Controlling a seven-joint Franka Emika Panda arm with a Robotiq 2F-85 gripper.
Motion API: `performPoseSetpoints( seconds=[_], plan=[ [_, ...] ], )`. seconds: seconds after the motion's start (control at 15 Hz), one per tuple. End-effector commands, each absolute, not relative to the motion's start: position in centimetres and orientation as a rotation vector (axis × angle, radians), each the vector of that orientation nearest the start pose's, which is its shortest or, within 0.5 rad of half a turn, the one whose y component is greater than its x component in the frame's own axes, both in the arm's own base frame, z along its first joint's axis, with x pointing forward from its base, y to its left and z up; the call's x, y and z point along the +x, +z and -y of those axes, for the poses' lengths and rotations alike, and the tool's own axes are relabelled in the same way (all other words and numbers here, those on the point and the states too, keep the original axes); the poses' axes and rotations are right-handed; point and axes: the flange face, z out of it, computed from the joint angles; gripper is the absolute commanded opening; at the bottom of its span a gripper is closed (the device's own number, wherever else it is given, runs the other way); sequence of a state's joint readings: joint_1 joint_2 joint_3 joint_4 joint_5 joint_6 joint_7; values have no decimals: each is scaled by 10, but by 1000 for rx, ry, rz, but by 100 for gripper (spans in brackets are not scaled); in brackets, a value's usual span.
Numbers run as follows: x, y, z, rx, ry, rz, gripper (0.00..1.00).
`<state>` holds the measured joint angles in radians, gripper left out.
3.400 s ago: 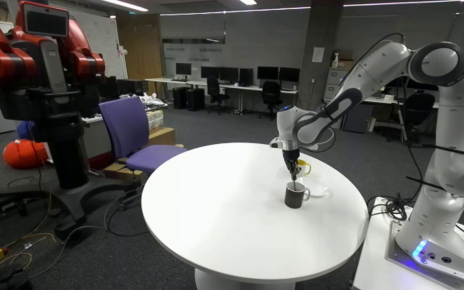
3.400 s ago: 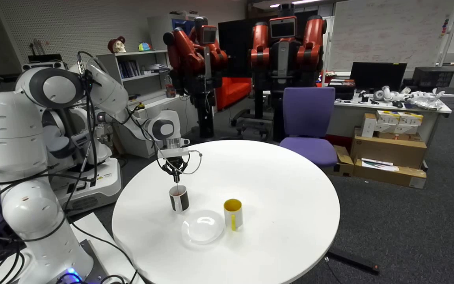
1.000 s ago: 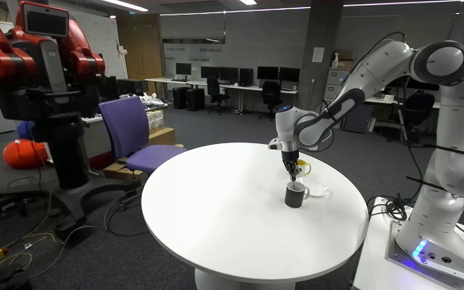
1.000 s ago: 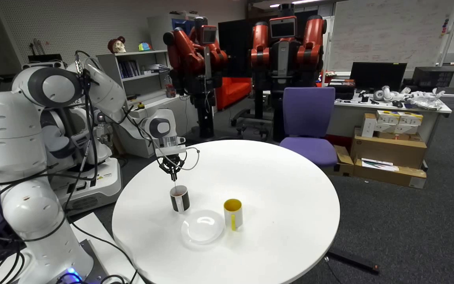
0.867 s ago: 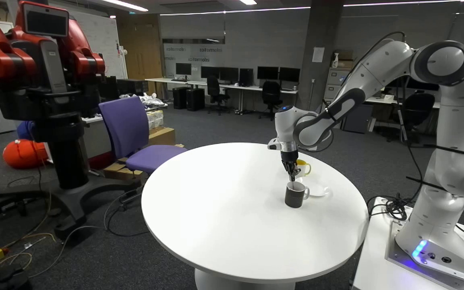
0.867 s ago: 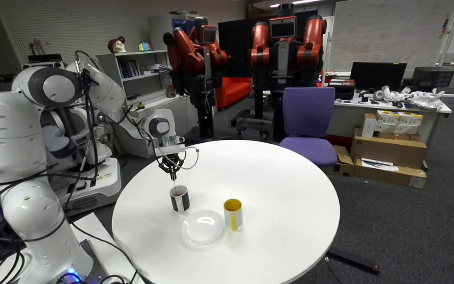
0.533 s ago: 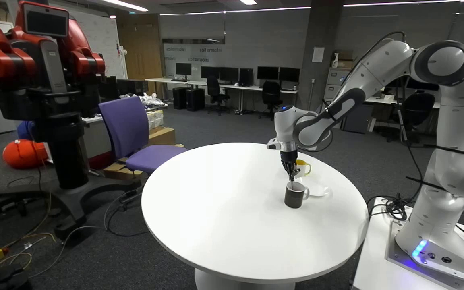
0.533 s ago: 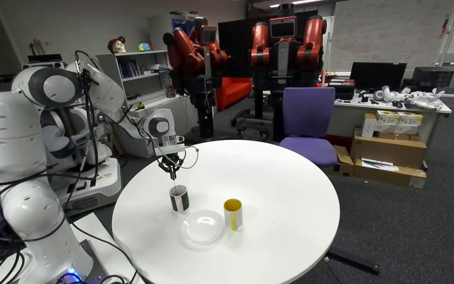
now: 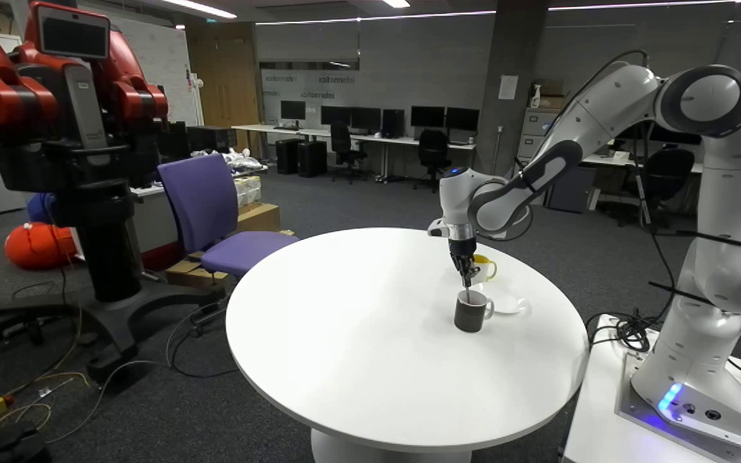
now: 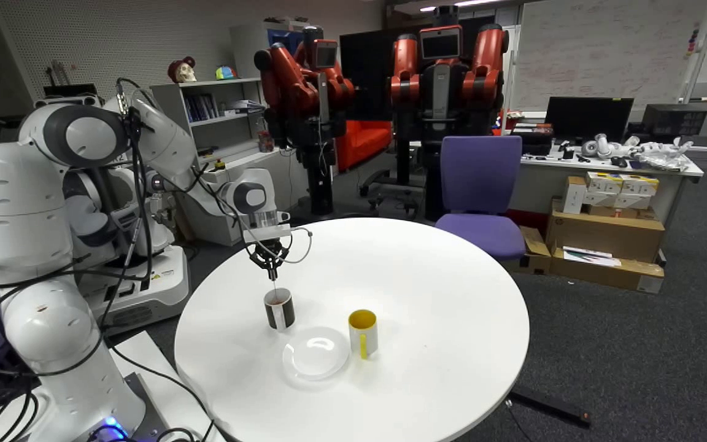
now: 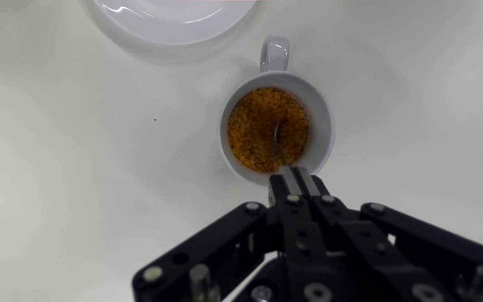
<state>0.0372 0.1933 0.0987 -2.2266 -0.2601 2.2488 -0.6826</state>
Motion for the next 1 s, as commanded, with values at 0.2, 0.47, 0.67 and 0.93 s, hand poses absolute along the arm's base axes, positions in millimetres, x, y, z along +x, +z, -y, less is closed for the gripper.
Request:
performPoseSetpoints(
  seconds=[0.2,0.47,0.67,0.93],
  plan=[
    [518,283,-52,-2873,337,1541,1],
    [520,282,-56,-2861,328,1549,1],
    [519,285,-58,-2848,338,1548,1],
    [518,288,-60,-2845,340,1546,1]
  ],
)
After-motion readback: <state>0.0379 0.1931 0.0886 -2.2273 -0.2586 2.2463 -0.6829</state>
